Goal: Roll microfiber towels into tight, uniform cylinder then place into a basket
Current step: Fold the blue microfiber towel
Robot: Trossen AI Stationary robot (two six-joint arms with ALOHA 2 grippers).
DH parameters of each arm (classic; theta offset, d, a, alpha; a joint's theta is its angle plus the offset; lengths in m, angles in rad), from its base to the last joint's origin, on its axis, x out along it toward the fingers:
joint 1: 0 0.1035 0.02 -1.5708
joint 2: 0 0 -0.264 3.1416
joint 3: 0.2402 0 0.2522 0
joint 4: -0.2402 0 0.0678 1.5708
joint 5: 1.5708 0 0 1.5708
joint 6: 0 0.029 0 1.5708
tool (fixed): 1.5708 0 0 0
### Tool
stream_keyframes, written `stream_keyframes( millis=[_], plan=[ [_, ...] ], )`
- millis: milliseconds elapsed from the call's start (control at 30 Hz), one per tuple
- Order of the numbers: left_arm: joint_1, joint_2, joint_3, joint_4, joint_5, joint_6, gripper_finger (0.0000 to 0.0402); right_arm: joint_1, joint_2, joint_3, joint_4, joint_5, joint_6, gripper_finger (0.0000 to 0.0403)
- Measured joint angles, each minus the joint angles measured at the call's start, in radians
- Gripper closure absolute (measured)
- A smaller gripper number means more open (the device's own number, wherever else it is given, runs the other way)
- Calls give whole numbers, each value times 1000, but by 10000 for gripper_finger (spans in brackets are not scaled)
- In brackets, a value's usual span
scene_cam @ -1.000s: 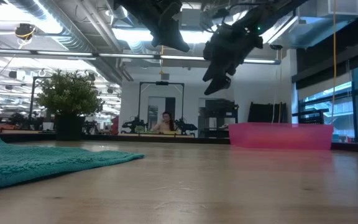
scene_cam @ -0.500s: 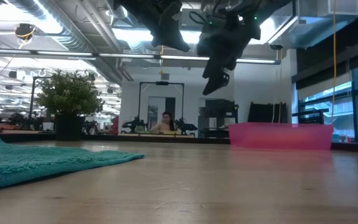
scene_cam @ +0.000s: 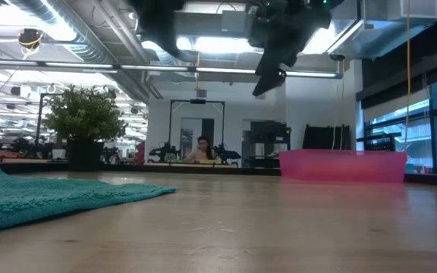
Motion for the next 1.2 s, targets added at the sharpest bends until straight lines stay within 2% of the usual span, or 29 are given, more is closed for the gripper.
stream_keyframes(
  millis=[133, 233, 500, 667, 800, 1200],
  plan=[
    [-85, -106, 1, -158, -100, -183, 388, 25, -3, 0, -1, -1, -15, 10],
    [-153, -165, 1, -247, -111, -354, 388, 42, -3, 0, 0, -1, -42, 10],
    [-333, -163, 1, -513, -158, -782, 388, 73, -3, 0, 10, -21, -92, 11],
    [-412, -160, 0, -575, -159, -1035, 388, 85, -3, 0, 12, -63, -97, 11],
    [-452, -160, 0, -574, -159, -1087, 388, 85, -3, 0, 19, -104, -97, 11],
    [-460, -155, 0, -560, -134, -1105, 388, 85, -3, 0, 18, -107, -69, 11]
  ],
)
